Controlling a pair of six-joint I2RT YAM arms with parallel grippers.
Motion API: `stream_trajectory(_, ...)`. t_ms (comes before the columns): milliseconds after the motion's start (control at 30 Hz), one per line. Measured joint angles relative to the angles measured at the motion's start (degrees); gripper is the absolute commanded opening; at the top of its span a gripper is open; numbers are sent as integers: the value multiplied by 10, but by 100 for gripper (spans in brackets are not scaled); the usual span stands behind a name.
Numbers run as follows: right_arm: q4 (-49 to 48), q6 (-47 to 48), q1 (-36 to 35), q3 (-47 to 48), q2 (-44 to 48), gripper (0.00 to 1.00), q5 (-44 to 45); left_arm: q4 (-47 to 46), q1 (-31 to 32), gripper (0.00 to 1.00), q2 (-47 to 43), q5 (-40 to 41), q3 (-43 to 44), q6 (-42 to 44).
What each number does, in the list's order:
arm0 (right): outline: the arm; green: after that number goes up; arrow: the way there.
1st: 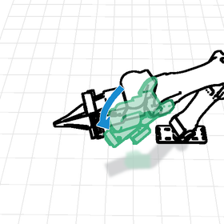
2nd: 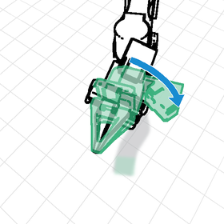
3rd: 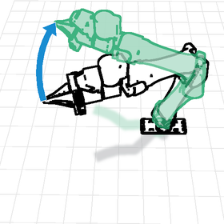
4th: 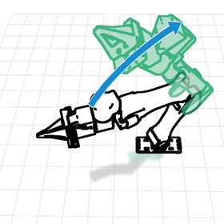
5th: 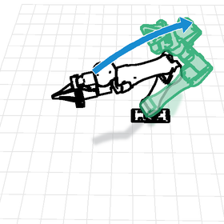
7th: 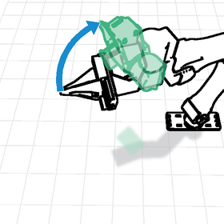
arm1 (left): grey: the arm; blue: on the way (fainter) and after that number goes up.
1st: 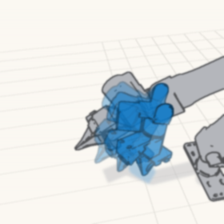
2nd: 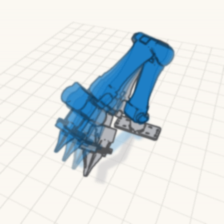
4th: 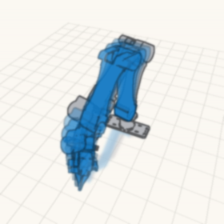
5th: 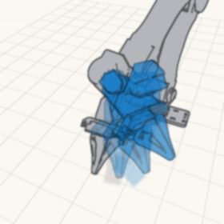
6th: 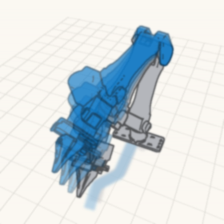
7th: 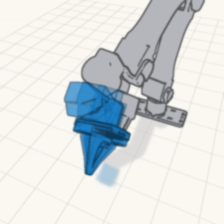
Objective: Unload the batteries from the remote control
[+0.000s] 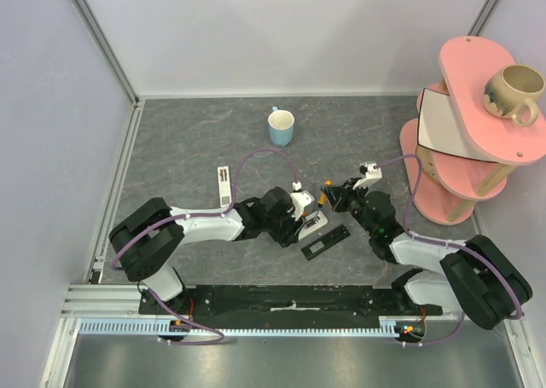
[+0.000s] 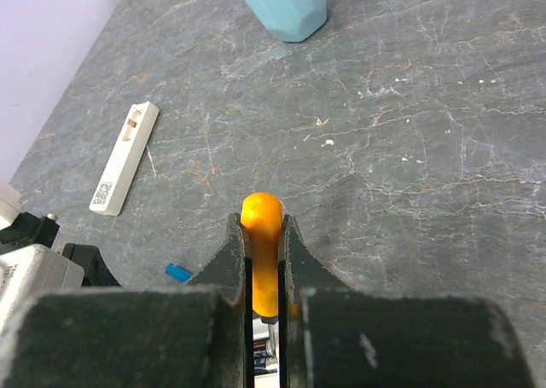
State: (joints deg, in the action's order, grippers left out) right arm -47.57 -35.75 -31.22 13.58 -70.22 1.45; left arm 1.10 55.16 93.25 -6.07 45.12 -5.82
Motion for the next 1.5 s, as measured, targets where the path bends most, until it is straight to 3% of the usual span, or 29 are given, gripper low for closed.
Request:
stream_trajectory(300, -88, -79, 4, -10, -12, 0, -50, 16, 0, 2, -1, 2, 6, 0)
stream_trajectory(433, -89, -132, -13, -11, -10, 0, -115, 10, 0, 2, 2, 2, 7, 0)
stream_trajectory(700, -86, -148, -9, -11, -15, 0, -121, 9, 0, 2, 3, 3, 7, 0)
stream_trajectory(833, -47, -137, -10, -11, -1, 0, -120, 7, 0, 2, 6, 3, 9, 0)
stream_trajectory(1200, 143, -57, -13, 14, 144, 0, -49, 3, 2, 2, 9, 6, 11, 0)
stream_trajectory(1500, 213, -24, -12, 21, 150, 0, -13, 3, 4, 2, 8, 14, 11, -1)
